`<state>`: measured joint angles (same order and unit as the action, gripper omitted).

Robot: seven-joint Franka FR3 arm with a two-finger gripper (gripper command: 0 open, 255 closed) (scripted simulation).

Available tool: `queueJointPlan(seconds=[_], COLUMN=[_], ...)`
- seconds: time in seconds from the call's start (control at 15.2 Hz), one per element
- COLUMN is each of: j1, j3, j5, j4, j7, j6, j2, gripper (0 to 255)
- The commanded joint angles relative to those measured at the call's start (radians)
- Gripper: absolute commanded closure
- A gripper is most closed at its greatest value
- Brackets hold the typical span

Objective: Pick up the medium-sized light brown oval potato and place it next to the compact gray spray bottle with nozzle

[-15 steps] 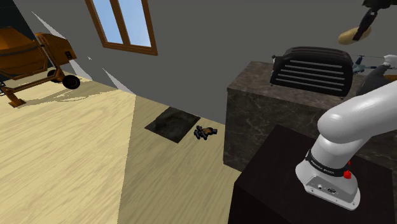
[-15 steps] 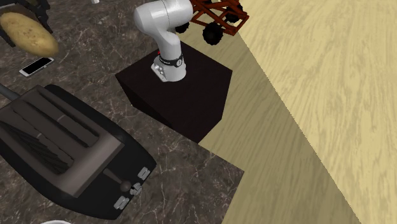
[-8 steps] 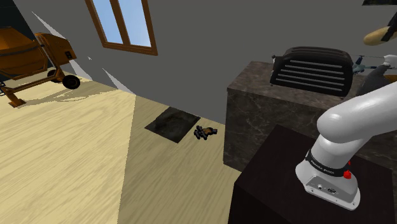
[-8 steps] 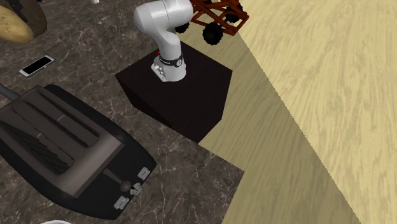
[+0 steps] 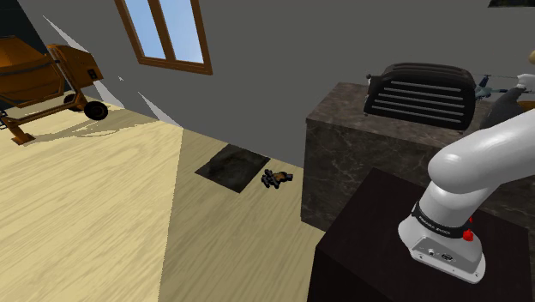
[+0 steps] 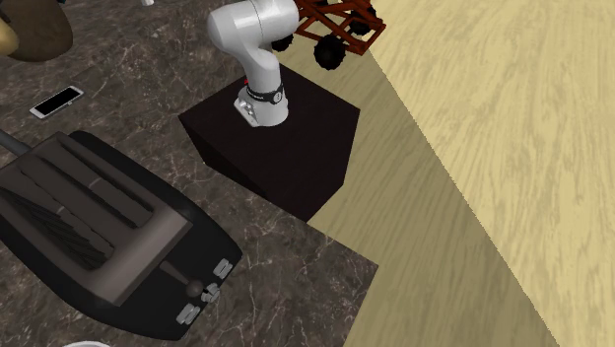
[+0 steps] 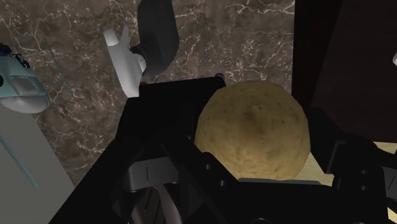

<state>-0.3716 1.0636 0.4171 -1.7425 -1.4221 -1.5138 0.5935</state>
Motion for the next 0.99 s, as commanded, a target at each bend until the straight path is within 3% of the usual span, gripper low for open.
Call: queueJointPlan(seconds=[0.0, 0.92], j1=[0.002, -0.04], j3=[0.017, 0.045], j5=[0.007, 0.062], j4=[-0.01, -0.218], j7=[-0.01, 0.016], j6=[-0.015, -0.181], j2=[0.003, 0.058], gripper=[255, 255])
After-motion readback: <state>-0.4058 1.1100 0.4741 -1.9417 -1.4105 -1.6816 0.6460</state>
